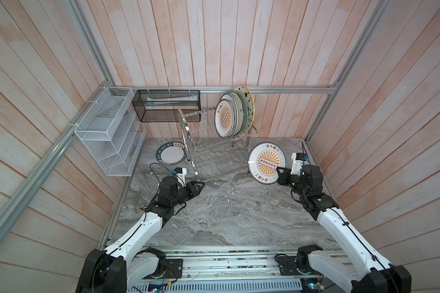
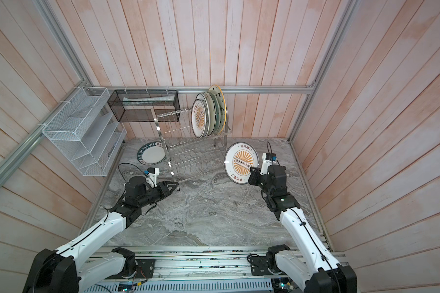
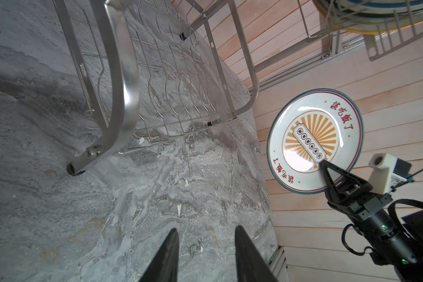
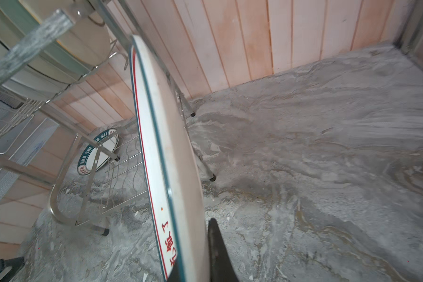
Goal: Load plates into a dish rack
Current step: Place the plate on the dish rack.
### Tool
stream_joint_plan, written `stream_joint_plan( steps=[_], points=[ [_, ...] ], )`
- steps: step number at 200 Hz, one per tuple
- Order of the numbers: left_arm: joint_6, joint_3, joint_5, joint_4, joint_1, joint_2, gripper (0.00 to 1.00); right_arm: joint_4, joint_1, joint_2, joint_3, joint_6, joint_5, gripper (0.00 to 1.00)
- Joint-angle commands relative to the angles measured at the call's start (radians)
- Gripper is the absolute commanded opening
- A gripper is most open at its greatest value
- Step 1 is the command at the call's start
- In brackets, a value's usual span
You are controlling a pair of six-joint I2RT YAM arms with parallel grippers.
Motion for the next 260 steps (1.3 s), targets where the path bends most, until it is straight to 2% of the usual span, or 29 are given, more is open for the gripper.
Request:
stream_joint_plan(
  steps=[1,38,68,112,138,164,197,260],
  points=[
    [0.008,0.025,-0.018,-0.024,-0.002,-0.017,0.39,0.006,-0.007,-0.068,0.081,-0.053,0.135,0.0],
    [-0.005,0.027,-0.008,-0.021,-0.002,-0.014,0.4,0.104,-0.009,-0.12,0.15,-0.104,0.183,0.0],
    [-0.01,0.038,0.01,-0.024,-0.003,-0.022,0.4,0.188,-0.007,-0.121,0.211,-0.131,0.149,0.0],
    [0.005,0.059,-0.033,-0.084,-0.002,-0.049,0.4,0.283,0.018,-0.087,0.297,-0.143,0.075,0.0],
    [-0.003,0.055,-0.048,-0.082,-0.003,-0.063,0.4,0.371,0.128,-0.032,0.329,-0.155,0.088,0.0],
    [-0.001,0.05,-0.048,-0.089,-0.003,-0.072,0.4,0.426,0.298,0.071,0.409,-0.241,0.214,0.0],
    [0.01,0.031,-0.066,-0.125,-0.003,-0.116,0.4,0.477,0.439,0.224,0.524,-0.268,0.347,0.0],
    [0.03,-0.001,-0.097,-0.178,0.001,-0.189,0.4,0.487,0.565,0.538,0.811,-0.359,0.498,0.0]
  ],
)
